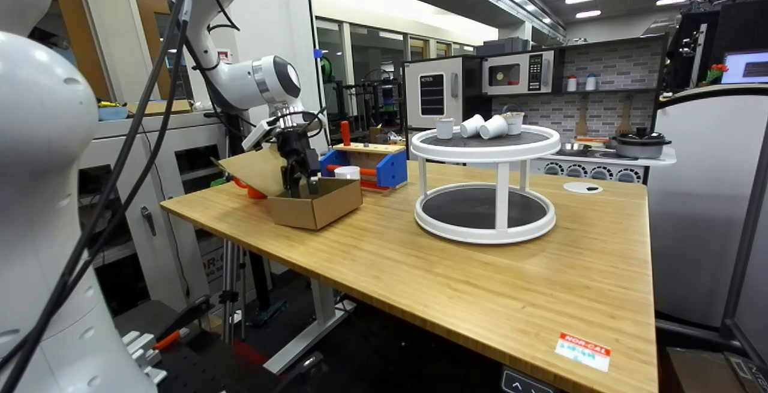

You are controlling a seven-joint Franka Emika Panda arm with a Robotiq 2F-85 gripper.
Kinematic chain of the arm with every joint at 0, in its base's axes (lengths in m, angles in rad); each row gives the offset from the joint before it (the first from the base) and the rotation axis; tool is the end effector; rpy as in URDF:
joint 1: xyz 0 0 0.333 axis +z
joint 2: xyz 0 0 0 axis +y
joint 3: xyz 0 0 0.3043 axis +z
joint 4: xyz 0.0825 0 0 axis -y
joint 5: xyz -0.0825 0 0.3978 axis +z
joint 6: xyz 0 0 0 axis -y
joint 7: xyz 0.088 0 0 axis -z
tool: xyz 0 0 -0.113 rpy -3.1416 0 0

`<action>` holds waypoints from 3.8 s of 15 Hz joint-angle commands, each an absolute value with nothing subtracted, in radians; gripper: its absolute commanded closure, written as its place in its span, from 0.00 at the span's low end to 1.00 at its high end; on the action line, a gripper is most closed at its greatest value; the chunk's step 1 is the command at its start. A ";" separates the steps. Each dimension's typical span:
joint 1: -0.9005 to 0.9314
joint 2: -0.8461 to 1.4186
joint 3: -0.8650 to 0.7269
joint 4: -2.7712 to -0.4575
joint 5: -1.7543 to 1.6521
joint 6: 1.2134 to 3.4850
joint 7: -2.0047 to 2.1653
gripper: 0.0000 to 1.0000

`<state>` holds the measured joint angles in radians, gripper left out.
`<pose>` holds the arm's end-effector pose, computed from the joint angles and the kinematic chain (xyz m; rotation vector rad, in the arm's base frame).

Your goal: Put one of the cups on the stand in the box and then put it back on the stand

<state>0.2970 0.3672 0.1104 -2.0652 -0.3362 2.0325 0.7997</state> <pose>0.5106 0.1993 0.2036 2.7106 -0.2455 -0.2662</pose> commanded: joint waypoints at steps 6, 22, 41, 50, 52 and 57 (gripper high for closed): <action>0.282 0.333 0.098 -2.106 -0.310 2.029 0.761 0.00; 0.277 0.353 0.092 -2.099 -0.295 2.043 0.656 0.00; 0.212 0.351 0.093 -2.108 -0.110 2.150 0.334 0.00; 0.213 0.362 0.097 -2.102 -0.098 2.144 0.316 0.00; 0.212 0.366 0.100 -2.101 -0.091 2.143 0.309 0.00; 0.209 0.379 0.107 -2.097 -0.049 2.139 0.269 0.00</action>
<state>0.2238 0.3753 0.0949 -2.0998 -0.0822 2.1385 0.3098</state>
